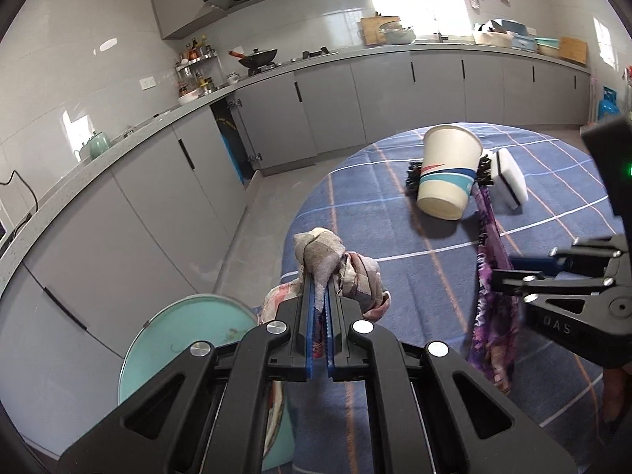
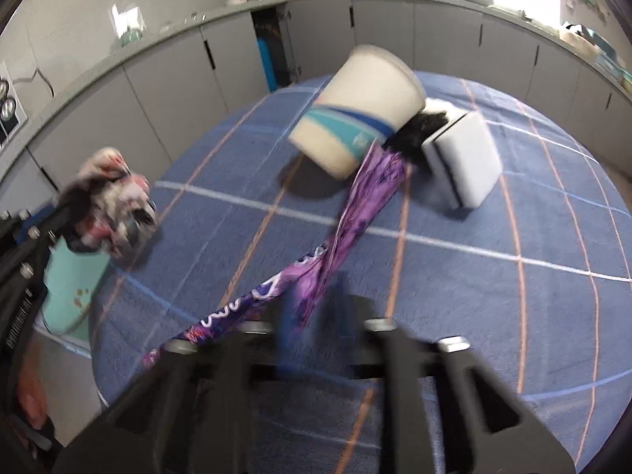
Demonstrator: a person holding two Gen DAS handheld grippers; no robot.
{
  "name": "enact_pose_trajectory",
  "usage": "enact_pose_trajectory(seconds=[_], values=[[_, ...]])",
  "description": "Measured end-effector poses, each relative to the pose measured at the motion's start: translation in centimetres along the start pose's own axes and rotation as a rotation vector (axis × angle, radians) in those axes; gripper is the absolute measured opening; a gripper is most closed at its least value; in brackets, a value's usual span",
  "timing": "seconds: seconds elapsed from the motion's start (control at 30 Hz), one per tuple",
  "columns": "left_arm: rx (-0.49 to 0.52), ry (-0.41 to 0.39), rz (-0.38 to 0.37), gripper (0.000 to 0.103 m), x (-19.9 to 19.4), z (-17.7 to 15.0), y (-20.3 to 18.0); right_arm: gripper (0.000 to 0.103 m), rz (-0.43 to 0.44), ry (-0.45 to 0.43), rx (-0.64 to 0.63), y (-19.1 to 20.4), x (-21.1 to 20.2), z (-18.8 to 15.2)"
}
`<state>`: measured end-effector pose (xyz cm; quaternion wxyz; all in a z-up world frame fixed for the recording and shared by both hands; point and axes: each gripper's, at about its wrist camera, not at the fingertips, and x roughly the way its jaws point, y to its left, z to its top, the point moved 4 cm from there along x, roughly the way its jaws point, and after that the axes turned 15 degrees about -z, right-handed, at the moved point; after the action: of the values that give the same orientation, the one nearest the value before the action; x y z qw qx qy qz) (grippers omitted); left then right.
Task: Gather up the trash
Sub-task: 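Grasp the purple fabric strip with the right tool, then carry the plaid cloth and purple strip over the teal bin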
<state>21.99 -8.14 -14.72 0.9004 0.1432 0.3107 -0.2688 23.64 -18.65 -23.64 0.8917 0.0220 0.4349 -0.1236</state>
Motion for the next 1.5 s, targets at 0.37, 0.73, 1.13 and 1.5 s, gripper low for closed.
enact_pose_trajectory(seconds=[0.37,0.73,1.13,1.5], values=[[-0.016,-0.015,0.023,0.005,-1.3,0.0,1.1,0.003,-0.025,-0.06,0.015,-2.0,-3.4,-1.0],[-0.01,-0.042,0.052,0.005,-3.2,0.2,1.5,0.003,-0.057,-0.148,0.026,-3.0,-6.6,-0.6],[-0.035,-0.053,0.128,0.005,-5.3,-0.7,4.4,0.003,0.0,-0.213,-0.036,-0.2,-8.3,0.9],[-0.055,-0.051,0.163,0.005,-6.3,-1.6,5.5,0.003,0.026,-0.22,-0.077,1.6,-8.3,1.0]])
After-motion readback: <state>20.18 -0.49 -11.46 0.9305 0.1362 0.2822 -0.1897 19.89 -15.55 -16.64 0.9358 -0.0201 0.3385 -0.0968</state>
